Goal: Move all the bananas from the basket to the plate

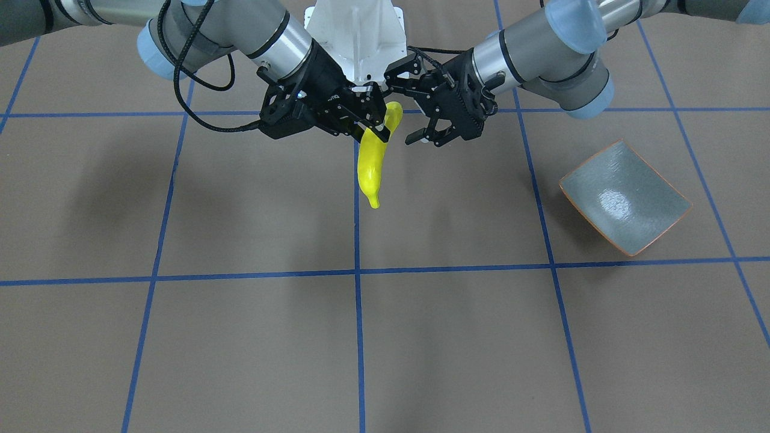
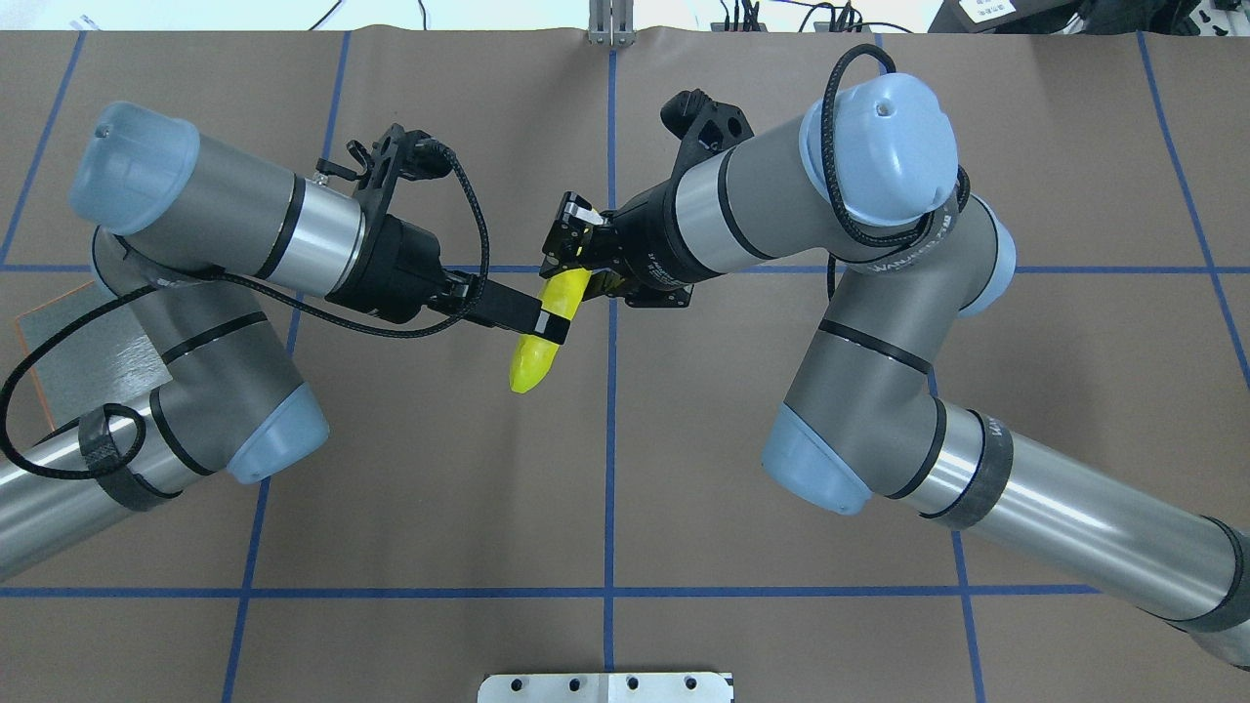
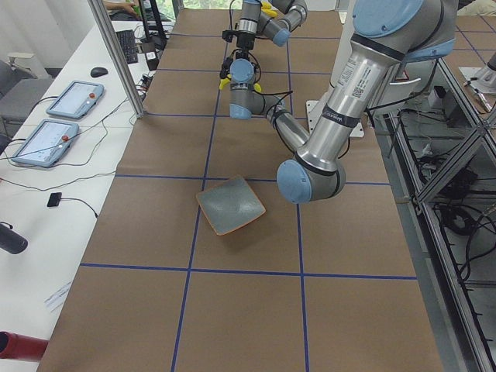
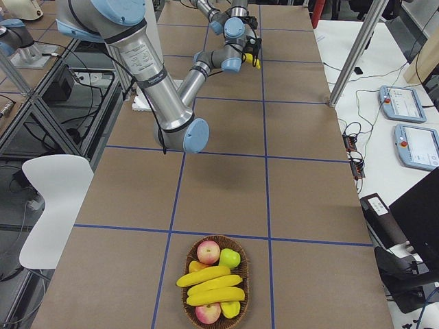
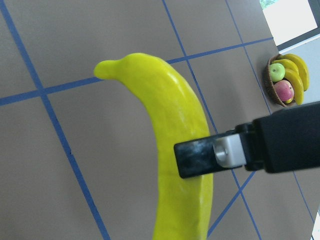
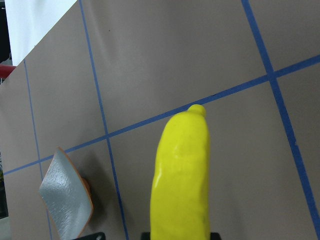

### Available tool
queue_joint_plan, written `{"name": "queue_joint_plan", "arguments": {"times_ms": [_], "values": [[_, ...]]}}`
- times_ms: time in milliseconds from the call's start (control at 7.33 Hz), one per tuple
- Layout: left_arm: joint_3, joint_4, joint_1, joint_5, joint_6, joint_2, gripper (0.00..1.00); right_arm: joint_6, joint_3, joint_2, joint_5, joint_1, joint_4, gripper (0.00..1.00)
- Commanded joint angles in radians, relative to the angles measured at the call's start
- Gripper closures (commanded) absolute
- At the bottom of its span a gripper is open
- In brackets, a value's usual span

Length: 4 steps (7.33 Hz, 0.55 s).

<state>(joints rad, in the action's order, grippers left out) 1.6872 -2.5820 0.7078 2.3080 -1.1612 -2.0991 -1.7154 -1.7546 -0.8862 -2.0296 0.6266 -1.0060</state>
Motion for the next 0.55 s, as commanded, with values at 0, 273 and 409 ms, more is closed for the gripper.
{"name": "queue_joint_plan", "arguments": {"times_ms": [0, 273, 409], "values": [[-0.003, -0.03, -0.002, -0.002, 0.0, -0.002, 0.02, -0.017, -0.002, 0.001, -0.023, -0.001, 0.018, 1.0], [-0.003, -0.03, -0.002, -0.002, 0.0, -0.001, 0.1, -0.017, -0.006, 0.001, -0.04, -0.001, 0.029, 1.0], [-0.003, -0.03, -0.002, -0.002, 0.0, -0.001, 0.18, -0.017, -0.006, 0.001, -0.047, 0.001, 0.044, 1.0]]}}
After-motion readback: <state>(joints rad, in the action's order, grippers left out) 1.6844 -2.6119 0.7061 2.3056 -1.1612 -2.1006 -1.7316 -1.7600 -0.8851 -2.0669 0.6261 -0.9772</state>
